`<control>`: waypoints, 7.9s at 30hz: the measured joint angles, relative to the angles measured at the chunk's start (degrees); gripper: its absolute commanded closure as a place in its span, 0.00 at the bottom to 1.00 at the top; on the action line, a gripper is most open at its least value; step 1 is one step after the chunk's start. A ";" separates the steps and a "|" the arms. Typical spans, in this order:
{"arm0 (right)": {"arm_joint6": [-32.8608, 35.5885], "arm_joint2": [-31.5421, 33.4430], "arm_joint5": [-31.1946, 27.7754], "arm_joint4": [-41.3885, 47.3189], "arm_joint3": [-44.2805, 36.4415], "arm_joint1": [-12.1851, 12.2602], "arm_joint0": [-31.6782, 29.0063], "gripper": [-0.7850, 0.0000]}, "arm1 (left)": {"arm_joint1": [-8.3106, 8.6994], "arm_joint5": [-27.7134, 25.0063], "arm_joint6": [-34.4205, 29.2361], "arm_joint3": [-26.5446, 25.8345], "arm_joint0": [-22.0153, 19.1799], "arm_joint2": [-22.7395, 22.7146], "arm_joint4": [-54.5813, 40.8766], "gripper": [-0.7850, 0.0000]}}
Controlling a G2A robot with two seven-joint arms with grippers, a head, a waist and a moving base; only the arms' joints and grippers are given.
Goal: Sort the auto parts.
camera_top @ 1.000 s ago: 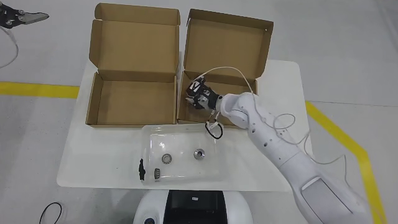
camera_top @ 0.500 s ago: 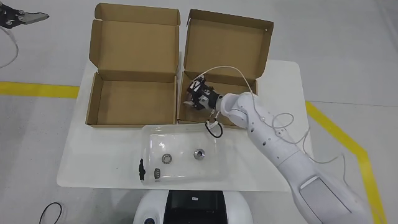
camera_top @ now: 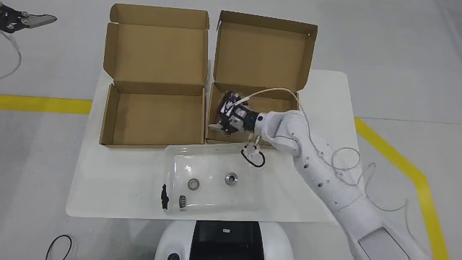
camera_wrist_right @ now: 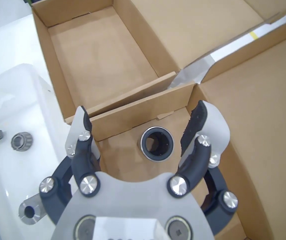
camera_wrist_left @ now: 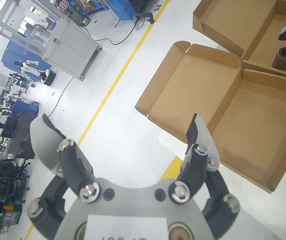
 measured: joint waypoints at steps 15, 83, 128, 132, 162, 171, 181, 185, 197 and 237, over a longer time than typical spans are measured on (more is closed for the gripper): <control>6.99 2.25 -16.60 -4.13 -20.85 4.26 -14.23 0.19 | 0.00 0.00 0.00 0.00 0.00 0.00 0.00 0.00; 14.58 -3.31 -11.63 -6.80 -18.16 7.33 -15.88 1.00 | 0.00 0.00 0.00 0.00 0.00 0.00 0.00 0.00; -30.47 -3.69 -7.31 0.15 -20.78 2.11 8.57 1.00 | 0.00 0.00 0.00 0.00 0.00 0.00 0.00 0.00; -31.69 -2.52 -6.74 1.48 -20.78 1.79 10.03 1.00 | 0.00 0.00 0.00 0.00 0.00 0.00 0.00 0.00; -31.51 1.54 -8.26 1.41 -16.96 1.66 6.09 1.00 | 0.00 0.00 0.00 0.00 0.00 0.00 0.00 0.00; -26.06 3.21 -7.17 0.35 -12.59 2.73 -0.61 1.00 | 0.00 0.00 0.00 0.00 0.00 0.00 0.00 0.00; -12.08 6.23 0.47 -2.11 -9.44 3.75 -4.94 1.00 | 0.00 0.00 0.00 0.00 0.00 0.00 0.00 0.00; -4.52 8.02 3.93 -2.39 -9.89 4.21 -6.77 1.00 | 0.00 0.00 0.00 0.00 0.00 0.00 0.00 0.00; 12.44 8.61 8.80 2.90 -4.05 4.14 -5.08 1.00 | 0.00 0.00 0.00 0.00 0.00 0.00 0.00 0.00; 23.00 -2.06 13.19 3.16 7.68 0.20 6.66 0.60 | 0.00 0.00 0.00 0.00 0.00 0.00 0.00 0.00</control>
